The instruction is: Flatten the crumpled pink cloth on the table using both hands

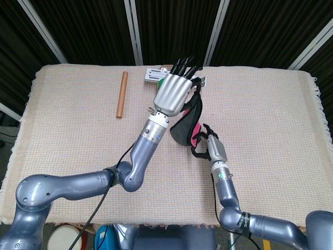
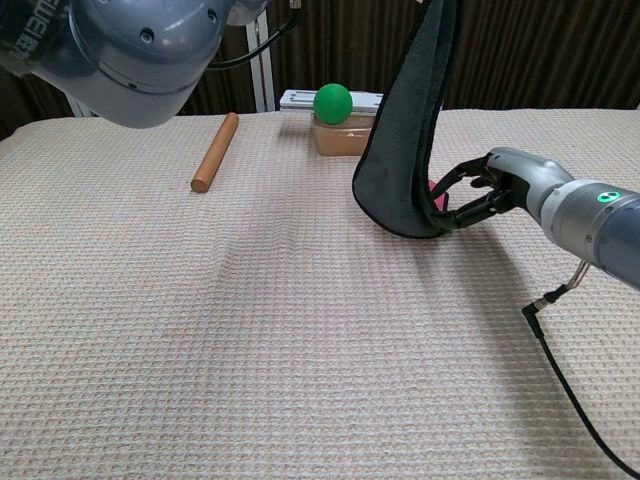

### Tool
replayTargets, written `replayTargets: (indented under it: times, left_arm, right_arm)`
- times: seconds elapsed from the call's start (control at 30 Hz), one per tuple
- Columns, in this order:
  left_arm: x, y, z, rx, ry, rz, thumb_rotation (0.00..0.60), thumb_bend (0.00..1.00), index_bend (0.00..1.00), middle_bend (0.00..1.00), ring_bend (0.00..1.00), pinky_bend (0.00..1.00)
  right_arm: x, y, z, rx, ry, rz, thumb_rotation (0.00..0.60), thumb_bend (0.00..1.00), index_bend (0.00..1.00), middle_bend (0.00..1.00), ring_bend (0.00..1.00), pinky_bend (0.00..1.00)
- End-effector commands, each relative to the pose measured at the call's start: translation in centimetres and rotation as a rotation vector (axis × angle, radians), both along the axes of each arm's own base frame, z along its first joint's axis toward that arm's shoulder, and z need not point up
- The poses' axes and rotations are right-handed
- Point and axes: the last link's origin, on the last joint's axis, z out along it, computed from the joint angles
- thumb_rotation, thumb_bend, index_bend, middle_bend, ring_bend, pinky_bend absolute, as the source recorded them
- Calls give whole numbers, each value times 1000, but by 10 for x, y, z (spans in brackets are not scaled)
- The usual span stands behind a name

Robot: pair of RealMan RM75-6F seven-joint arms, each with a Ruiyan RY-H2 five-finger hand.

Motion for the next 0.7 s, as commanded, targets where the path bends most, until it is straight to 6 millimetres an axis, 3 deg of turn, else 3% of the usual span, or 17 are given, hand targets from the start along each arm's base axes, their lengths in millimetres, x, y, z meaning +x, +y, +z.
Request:
replayTargets:
  times: [0.03,0.33,0.7]
  left_arm:
    - [3,-1,-2,-4,-2,-3,600,495,612,211,0,0]
    - [9,-2,-6,-5,-7,-9,600,495,611,211,0,0]
    - [20,-3,-23,-25,-1,6,600,495,612,212,0,0]
  right_arm:
    - [-1,-2,0,-6,1,-15,600,353,346,66,0,0]
    - [-4,-1,2,2,-22,-36,600,353,344,66,0,0]
    - [-3,2,2,-2,-26,-38,600,354,245,50,0,0]
